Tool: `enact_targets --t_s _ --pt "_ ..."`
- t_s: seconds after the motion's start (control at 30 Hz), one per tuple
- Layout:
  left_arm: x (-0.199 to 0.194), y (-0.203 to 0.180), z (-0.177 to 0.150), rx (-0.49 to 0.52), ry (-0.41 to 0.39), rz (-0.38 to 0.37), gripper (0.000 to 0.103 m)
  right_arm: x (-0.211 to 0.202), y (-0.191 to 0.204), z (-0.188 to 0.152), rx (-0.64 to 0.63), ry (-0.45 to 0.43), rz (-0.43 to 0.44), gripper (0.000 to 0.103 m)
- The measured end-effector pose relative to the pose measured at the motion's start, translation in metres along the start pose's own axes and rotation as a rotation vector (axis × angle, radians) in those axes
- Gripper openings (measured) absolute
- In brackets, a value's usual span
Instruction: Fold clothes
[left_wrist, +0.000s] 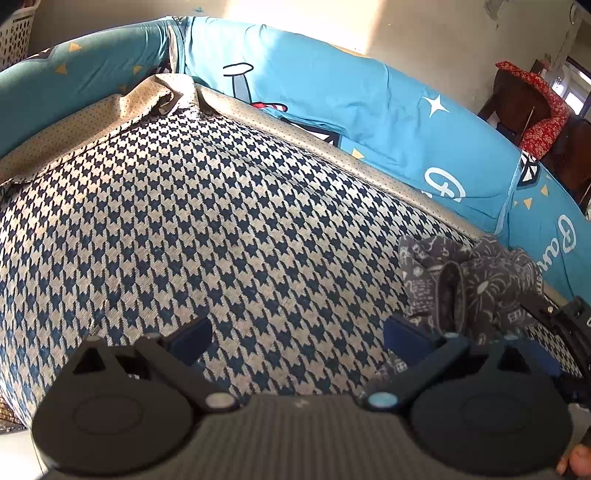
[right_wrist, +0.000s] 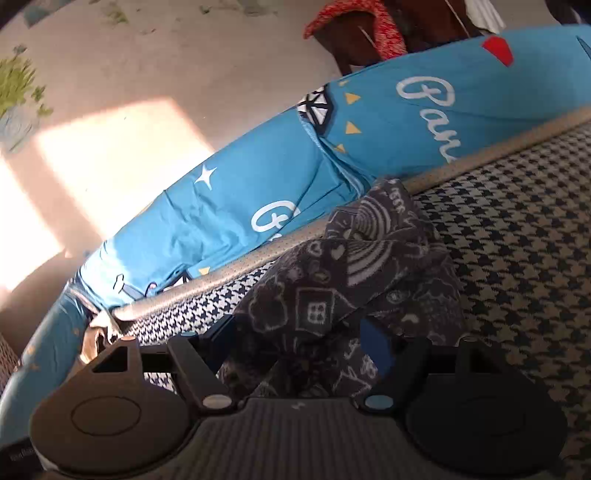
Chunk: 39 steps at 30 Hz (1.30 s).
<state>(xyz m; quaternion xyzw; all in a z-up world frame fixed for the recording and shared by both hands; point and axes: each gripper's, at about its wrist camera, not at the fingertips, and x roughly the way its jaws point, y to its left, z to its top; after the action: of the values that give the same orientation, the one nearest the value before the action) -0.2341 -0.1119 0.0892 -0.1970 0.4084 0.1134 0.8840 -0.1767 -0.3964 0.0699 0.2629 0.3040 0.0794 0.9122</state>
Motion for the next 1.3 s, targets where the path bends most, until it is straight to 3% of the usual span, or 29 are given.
enact_targets --t_s 0.07,0.37,0.4,0.43,0.53,0.7,0.8,0.97,1.07,1.27,1.3 --pt "-0.001 -0.002 0.0 0.006 -0.003 0.0 0.103 0.004 -0.008 0.003 0.073 -0.006 0.004 0.077" --pt "-0.003 -0.001 0.0 -0.006 0.007 -0.011 0.103 0.028 -0.021 0.007 0.176 -0.017 -0.001 0.078" --pt "-0.003 0.0 0.0 -0.007 0.008 -0.012 0.103 0.029 -0.021 0.007 0.173 -0.026 -0.004 0.074" --pt "-0.003 0.0 0.0 -0.008 0.009 -0.014 0.103 0.03 -0.018 0.008 0.163 -0.029 0.004 0.061" --pt "-0.004 0.0 0.0 -0.01 0.012 -0.018 0.103 0.033 -0.008 0.011 0.132 -0.036 0.033 0.038" --pt "-0.004 0.002 0.001 -0.021 0.016 -0.02 0.103 0.048 0.013 0.015 0.084 -0.02 0.12 0.032" --pt "-0.005 0.003 0.002 -0.031 0.01 -0.012 0.103 0.06 0.031 0.008 0.033 0.022 0.187 0.032" --pt "-0.005 0.01 0.004 -0.054 0.01 -0.002 0.103 0.074 0.06 -0.008 -0.132 0.102 0.211 0.036" --pt "-0.006 0.01 0.004 -0.052 0.01 -0.005 0.103 0.064 0.062 -0.012 -0.176 0.064 0.207 0.037" --pt "-0.005 0.004 0.001 -0.04 0.016 -0.013 0.103 0.04 0.053 -0.004 -0.288 -0.046 0.062 0.049" --pt "-0.005 0.003 0.001 -0.037 0.016 -0.014 0.103 0.041 0.05 -0.002 -0.28 -0.052 0.042 0.058"
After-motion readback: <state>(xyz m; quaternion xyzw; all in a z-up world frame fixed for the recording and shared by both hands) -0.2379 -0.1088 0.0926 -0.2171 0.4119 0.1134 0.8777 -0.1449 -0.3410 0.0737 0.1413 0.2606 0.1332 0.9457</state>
